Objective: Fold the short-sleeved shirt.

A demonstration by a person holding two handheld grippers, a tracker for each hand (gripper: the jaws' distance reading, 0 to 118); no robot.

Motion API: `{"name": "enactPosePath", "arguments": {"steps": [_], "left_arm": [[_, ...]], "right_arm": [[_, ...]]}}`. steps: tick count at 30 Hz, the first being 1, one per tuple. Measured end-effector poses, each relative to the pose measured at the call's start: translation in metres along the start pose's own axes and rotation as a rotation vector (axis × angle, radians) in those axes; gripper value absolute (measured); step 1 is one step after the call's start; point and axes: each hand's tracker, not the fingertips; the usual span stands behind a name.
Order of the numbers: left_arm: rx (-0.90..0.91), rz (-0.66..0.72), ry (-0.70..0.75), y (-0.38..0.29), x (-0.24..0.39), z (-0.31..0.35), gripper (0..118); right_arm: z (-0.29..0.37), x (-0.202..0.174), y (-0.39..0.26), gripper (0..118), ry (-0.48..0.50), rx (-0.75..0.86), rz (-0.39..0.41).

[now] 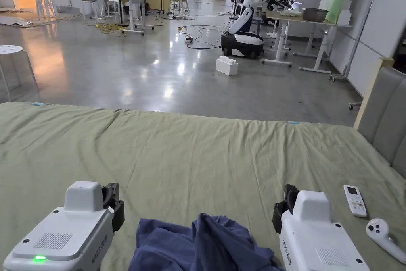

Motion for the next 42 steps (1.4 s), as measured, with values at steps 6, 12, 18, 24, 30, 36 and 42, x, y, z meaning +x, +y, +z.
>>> {"name": "enactPosePath", "arguments": {"steps": [6, 12, 18, 24, 30, 36, 42], "left_arm": [[-0.131, 0.082, 0.013, -0.012, -0.015, -0.024, 0], [-0.458, 0.152, -0.046, -0.063, -0.024, -0.077, 20], [-0.712, 0.197, -0.066, -0.114, -0.020, -0.120, 70], [-0.788, 0.114, -0.060, -0.141, 0.002, -0.141, 69], [-0.794, -0.016, -0.009, -0.156, 0.023, -0.145, 61], [-0.783, -0.118, -0.050, -0.150, 0.036, -0.139, 9], [-0.754, -0.012, -0.100, -0.134, 0.015, -0.127, 6]], "right_arm": [[-0.003, 0.000, 0.000, 0, 0.013, -0.002, 0.002], [-0.004, 0.006, -0.017, 0, 0.008, -0.043, 0.012], [-0.007, 0.016, -0.037, 0, -0.010, -0.099, 0.018], [-0.010, 0.030, -0.055, 0, -0.031, -0.150, 0.024], [-0.012, 0.041, -0.067, 0, -0.050, -0.186, 0.024], [-0.017, 0.055, -0.080, 0, -0.069, -0.230, 0.008], [-0.035, 0.088, -0.097, 3, -0.019, -0.390, -0.038]]}}
